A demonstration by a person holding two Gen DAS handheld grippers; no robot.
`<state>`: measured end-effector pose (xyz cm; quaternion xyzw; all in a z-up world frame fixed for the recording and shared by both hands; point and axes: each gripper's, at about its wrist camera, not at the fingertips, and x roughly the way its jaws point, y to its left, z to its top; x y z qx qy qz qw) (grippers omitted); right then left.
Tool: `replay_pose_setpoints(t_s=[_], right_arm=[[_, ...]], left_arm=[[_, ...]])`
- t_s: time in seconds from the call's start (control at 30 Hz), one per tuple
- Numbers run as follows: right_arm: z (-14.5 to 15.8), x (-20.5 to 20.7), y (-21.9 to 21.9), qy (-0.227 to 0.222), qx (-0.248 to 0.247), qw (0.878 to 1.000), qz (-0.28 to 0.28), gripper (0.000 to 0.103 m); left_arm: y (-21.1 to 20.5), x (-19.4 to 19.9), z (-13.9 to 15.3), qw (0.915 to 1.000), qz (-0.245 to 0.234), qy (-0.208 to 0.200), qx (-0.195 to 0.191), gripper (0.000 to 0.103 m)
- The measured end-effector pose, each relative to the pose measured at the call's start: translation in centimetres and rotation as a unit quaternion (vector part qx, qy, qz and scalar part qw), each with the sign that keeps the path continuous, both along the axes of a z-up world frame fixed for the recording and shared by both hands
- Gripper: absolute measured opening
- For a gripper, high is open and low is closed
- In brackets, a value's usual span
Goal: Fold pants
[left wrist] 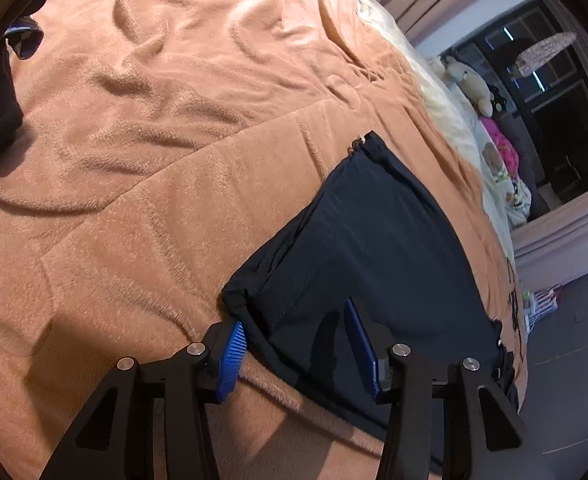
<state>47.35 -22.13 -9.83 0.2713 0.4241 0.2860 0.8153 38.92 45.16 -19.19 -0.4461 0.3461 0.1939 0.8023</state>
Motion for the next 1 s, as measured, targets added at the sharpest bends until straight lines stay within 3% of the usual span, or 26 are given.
replay_pose_setpoints(t_s=[0.27, 0.33, 0.47, 0.77, 0.87, 0.93, 0.97, 1.0], right_arm=[[-1.3, -0.2, -0.2, 0.032, 0.062, 0.997, 0.02, 0.073], [-1.7, -0.6, 0.0, 0.038, 0.062, 0.997, 0.029, 0.073], [-2.3, -0.9, 0.4, 0.057, 0.063, 0.996, 0.042, 0.073], [-2.8, 0.8, 0.4, 0.054, 0.059, 0.997, 0.008, 0.073], [-3.1, 1.4, 0.1, 0.046, 0.06, 0.997, -0.016, 0.068], [-3.4, 1.5, -0.3, 0.04, 0.07, 0.996, -0.028, 0.056], [-3.8, 1.7, -0.7, 0.04, 0.078, 0.996, -0.035, 0.052], [-4.2, 1.7, -0.9, 0.042, 0.089, 0.994, -0.042, 0.045]], left_arm=[[-0.5, 0.3, -0.1, 0.9999, -0.009, 0.004, 0.011, 0.049], [-0.5, 0.5, 0.0, 0.9998, -0.009, 0.007, 0.019, 0.036], [-0.6, 0.7, 0.0, 0.9998, -0.006, 0.0, 0.021, 0.035], [-0.3, 1.7, -0.6, 0.9997, -0.017, 0.0, 0.016, 0.035], [-0.2, 1.9, -0.7, 0.9996, -0.019, -0.001, 0.021, 0.035], [-0.2, 1.9, -0.7, 0.9996, -0.016, 0.001, 0.023, 0.034], [-0.2, 2.0, -0.6, 0.9996, -0.015, 0.002, 0.025, 0.032], [-0.3, 1.9, -0.6, 0.9995, -0.014, 0.006, 0.028, 0.022]])
